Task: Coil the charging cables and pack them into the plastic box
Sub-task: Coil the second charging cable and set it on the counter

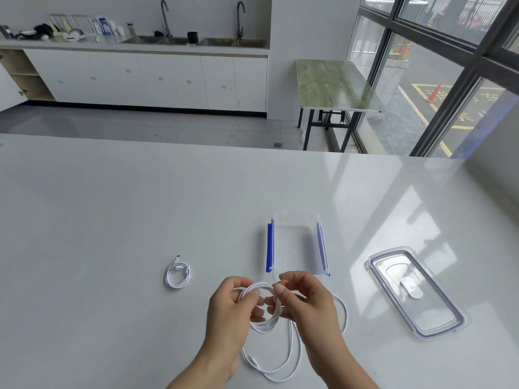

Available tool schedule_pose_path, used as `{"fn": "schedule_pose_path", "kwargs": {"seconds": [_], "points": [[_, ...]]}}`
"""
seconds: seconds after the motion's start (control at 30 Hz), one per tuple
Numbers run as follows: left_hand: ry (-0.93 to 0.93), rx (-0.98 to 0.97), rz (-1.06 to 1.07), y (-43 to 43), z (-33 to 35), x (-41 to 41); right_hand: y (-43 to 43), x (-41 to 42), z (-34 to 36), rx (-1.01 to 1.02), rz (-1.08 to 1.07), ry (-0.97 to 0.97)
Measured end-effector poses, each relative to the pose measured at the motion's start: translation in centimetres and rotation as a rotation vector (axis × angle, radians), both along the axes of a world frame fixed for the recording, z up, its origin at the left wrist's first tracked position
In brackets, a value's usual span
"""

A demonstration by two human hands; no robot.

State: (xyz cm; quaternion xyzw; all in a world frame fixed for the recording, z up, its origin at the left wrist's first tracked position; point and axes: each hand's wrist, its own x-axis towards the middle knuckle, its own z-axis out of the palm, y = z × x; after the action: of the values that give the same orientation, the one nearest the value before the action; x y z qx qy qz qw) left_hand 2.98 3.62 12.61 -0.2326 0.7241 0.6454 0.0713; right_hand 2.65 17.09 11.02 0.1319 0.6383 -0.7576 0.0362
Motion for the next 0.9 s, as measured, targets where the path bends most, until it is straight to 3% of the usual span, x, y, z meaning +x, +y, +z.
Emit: {"fn": "schedule_pose_path", "kwargs": {"seconds": [0.07, 0.13, 0.33, 0.53, 0.73, 0.9], "points": [[-0.023, 0.202, 0.066, 0.0, 0.6, 0.3, 0.1, -0.1, 0.0, 0.056, 0.043, -0.004], [0.012, 0.258, 0.044, -0.1, 0.9, 0.6, -0.1, 0.0, 0.0, 0.107, 0.068, 0.002], [0.110, 0.148, -0.019, -0.3, 0.5, 1.1, -0.2, -0.2, -0.1, 0.188, 0.109, 0.023], [0.036, 0.302, 0.030, -0.9, 0.6, 1.0, -0.5, -0.1, 0.1, 0.156, 0.154, 0.031], [0.046, 0.229, -0.073, -1.1, 0.2, 1.3, -0.8, 0.3, -0.2, 0.108, 0.168, 0.006], [0.016, 0.240, -0.019, -1.7, -0.1, 1.0, 0.0, 0.3, -0.2, 0.086, 0.228, -0.037]]}}
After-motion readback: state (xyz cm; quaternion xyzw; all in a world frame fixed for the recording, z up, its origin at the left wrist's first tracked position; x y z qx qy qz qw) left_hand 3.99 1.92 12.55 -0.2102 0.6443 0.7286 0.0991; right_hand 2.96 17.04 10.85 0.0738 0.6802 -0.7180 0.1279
